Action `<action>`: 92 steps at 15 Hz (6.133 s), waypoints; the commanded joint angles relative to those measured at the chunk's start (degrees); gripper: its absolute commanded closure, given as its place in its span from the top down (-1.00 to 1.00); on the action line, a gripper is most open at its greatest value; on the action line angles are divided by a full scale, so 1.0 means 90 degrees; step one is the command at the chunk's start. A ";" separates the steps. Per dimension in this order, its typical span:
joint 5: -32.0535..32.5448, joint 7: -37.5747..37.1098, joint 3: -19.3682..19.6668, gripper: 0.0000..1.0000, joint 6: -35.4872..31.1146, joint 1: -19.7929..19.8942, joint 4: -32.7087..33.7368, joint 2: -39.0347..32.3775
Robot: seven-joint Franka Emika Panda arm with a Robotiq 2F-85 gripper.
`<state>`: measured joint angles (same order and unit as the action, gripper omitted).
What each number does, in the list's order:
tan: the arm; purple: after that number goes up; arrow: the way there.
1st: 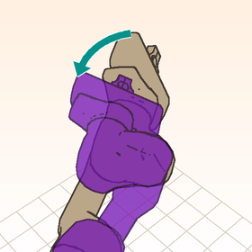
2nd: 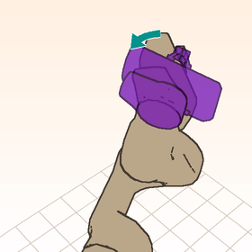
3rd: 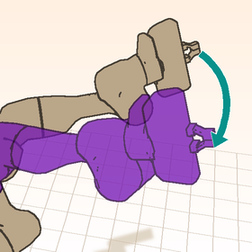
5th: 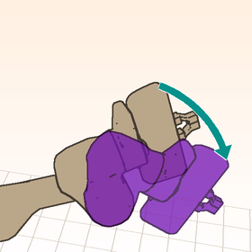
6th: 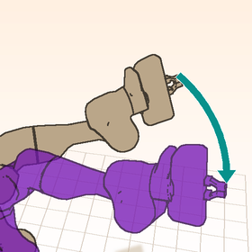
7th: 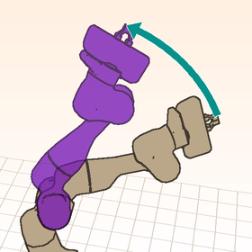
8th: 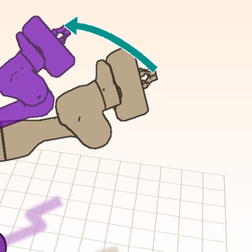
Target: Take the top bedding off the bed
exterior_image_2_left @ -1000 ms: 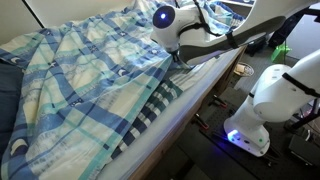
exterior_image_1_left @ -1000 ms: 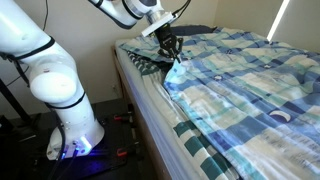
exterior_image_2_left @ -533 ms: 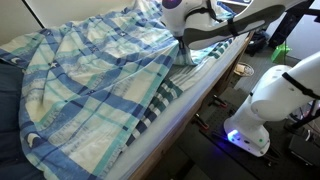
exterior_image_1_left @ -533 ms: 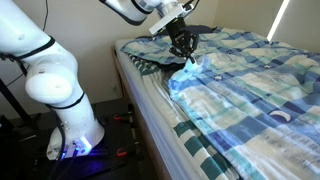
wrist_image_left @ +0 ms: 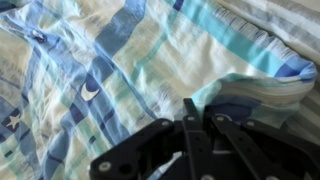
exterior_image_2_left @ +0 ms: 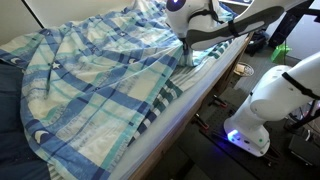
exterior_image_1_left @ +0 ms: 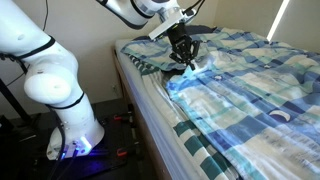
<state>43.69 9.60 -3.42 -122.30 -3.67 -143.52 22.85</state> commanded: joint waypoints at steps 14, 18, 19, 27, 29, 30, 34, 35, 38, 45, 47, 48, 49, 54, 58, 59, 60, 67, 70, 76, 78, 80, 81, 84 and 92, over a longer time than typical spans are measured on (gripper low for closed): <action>-0.0844 0.0709 0.0029 -0.96 0.0560 -0.0064 0.2768 -0.1333; -0.1172 0.1126 0.0009 -0.96 0.0420 -0.0060 0.3837 -0.2254; -0.1217 0.1199 0.0010 -0.96 0.0389 -0.0049 0.4063 -0.2485; -0.1140 0.1041 0.0044 -0.82 0.0315 -0.0029 0.4522 -0.3209; -0.1140 0.1037 0.0044 -0.82 0.0314 -0.0034 0.4520 -0.3237; -0.1140 0.1037 0.0043 -0.82 0.0314 -0.0035 0.4520 -0.3233; -0.1112 0.0768 0.0050 -0.96 0.0269 -0.0062 0.4754 -0.3492; -0.1174 0.0701 0.0082 -0.96 0.0234 -0.0029 0.5050 -0.3689; -0.1268 0.0731 0.0147 -0.96 0.0339 0.0027 0.6012 -0.4203; -0.1187 0.1171 0.0275 -0.96 0.0513 -0.0110 0.8466 -0.5624; -0.1230 0.1344 0.0286 -0.96 0.0593 -0.0172 0.9088 -0.6045; -0.1250 0.1409 0.0301 -0.96 0.0608 -0.0194 0.9291 -0.6199; -0.1263 0.1458 0.0319 -0.67 0.0658 -0.0218 0.9471 -0.6331; -0.1106 0.1446 0.0312 0.28 0.1033 -0.0203 0.9787 -0.6463; -0.1031 0.1274 0.0335 0.88 0.1482 -0.0235 0.9219 -0.5864; -0.1090 0.1229 0.0288 0.98 0.1557 -0.0225 0.8947 -0.5638; -0.1142 0.1179 0.0245 1.00 0.1619 -0.0224 0.8694 -0.5441; -0.1447 0.0712 0.0028 1.00 0.2146 -0.0339 0.6653 -0.3972; -0.1700 0.0689 -0.0046 1.00 0.2303 -0.0383 0.5897 -0.3437; -0.2075 -0.0147 -0.0116 1.00 0.2330 -0.0359 0.4671 -0.2342; -0.2205 -0.0058 -0.0150 1.00 0.2330 -0.0359 0.4272 -0.1953; -0.2369 0.0098 -0.0171 1.00 0.2256 -0.0362 0.3888 -0.1591; -0.2434 0.0190 -0.0184 1.00 0.2204 -0.0372 0.3703 -0.1430; -0.2548 0.0320 -0.0227 1.00 0.2204 -0.0401 0.3293 -0.1032; -0.2540 0.0297 -0.0268 1.00 0.2304 -0.0417 0.3055 -0.0753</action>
<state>20.96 12.20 -5.43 -101.69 -7.84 -116.21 16.15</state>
